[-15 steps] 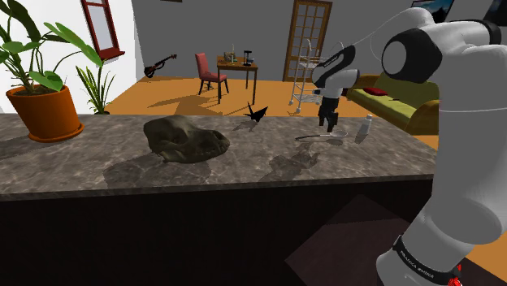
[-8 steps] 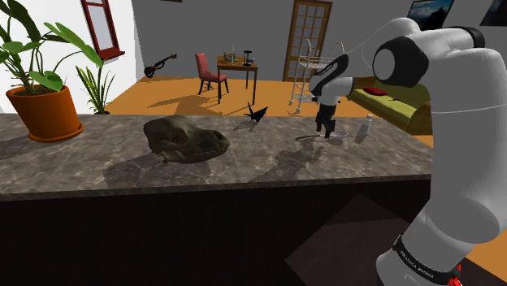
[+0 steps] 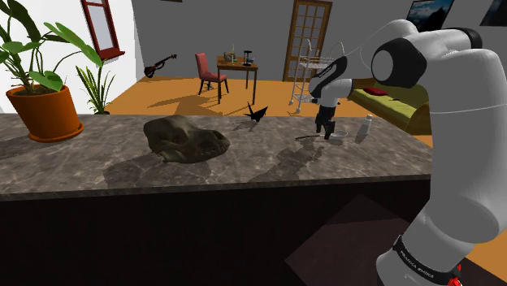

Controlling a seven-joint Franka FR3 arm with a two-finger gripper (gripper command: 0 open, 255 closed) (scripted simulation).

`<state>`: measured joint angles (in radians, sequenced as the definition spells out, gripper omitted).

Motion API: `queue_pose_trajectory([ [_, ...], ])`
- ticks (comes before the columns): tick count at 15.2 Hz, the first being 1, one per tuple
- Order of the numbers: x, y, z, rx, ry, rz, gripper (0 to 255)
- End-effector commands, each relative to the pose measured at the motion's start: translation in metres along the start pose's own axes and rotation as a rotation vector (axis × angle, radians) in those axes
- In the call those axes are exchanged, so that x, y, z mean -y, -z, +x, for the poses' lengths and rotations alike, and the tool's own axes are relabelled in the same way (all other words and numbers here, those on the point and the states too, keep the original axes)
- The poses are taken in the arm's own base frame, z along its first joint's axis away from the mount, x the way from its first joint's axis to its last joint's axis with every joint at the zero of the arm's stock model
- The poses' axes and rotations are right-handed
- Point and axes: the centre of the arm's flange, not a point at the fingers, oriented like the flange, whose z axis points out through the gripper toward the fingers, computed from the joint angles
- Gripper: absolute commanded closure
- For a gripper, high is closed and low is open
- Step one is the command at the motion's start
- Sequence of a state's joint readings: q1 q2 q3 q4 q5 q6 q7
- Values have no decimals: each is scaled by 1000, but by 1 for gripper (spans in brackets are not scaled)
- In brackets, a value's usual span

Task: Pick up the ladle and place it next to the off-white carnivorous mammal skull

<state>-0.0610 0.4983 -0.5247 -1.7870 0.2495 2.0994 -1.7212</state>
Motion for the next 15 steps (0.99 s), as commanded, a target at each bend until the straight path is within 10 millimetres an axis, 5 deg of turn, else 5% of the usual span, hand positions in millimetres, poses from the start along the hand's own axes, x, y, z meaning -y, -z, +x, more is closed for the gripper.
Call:
queue_pose_trajectory([
  [1, 0, 0, 0, 0, 0, 0, 255],
  [10, 0, 0, 0, 0, 0, 0, 255],
  [15, 3, 26, -1, 0, 0, 0, 255],
])
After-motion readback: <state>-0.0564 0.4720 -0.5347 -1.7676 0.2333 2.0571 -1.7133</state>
